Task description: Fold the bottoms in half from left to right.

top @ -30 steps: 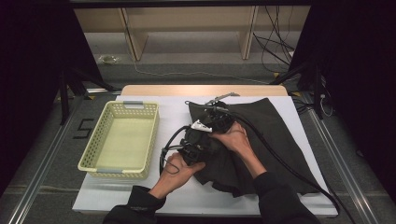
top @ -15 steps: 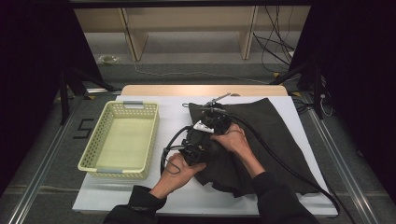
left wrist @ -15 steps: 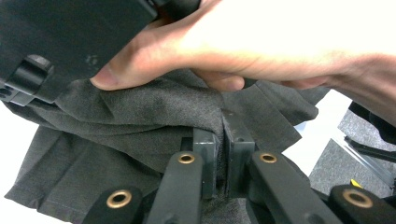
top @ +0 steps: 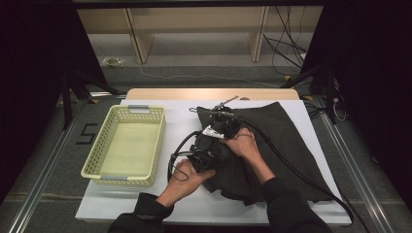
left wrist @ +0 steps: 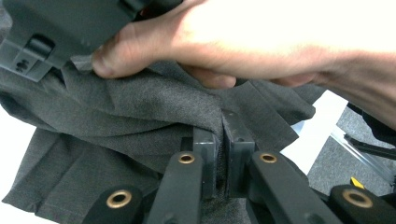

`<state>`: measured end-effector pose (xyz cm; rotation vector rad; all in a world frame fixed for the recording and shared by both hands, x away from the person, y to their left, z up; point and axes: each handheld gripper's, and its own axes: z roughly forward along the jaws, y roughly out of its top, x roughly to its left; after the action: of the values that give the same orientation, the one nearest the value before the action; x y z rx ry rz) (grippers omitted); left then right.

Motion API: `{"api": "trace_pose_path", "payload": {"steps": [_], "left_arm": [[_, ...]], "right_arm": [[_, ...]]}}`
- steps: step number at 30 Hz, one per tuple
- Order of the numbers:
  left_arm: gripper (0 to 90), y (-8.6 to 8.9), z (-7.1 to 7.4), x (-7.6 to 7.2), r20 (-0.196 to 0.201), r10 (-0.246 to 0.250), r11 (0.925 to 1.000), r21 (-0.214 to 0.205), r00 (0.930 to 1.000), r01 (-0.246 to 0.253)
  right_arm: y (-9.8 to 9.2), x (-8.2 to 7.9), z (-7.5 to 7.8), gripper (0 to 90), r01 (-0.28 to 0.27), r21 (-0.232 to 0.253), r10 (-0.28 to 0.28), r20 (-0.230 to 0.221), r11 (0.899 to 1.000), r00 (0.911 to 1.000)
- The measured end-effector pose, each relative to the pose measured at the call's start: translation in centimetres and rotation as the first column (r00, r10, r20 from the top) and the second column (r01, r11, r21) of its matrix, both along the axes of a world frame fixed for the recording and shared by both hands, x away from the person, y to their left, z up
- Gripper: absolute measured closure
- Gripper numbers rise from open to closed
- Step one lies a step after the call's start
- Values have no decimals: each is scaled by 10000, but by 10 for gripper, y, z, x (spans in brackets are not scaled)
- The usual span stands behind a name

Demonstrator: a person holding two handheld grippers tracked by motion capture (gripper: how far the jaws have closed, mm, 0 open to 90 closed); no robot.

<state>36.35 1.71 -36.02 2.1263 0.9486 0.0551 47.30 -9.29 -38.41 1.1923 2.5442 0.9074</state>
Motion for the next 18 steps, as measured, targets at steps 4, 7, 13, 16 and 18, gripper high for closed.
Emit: {"api": "trace_pose_path", "payload": {"steps": [4,7,13,16,18], "left_arm": [[850,2,4,0,33,0,9999,-152,10000,0],[849,3,7,1,18,4,9994,-356,10000,-4],[846,3,15,3,71,-52,9976,-686,10000,57],[846,-1,21,3,215,-104,9969,-783,9997,121],[846,-4,25,4,271,-133,9960,-878,9995,157]], "right_arm": [[-4,0,7,882,145,159,-147,159,9998,9998],[-8,1,13,884,255,244,-261,263,9994,9993],[-19,1,27,886,514,445,-539,577,9977,9969],[-26,2,35,886,681,553,-717,675,9961,9951],[-31,2,40,886,748,650,-798,790,9951,9937]]}}
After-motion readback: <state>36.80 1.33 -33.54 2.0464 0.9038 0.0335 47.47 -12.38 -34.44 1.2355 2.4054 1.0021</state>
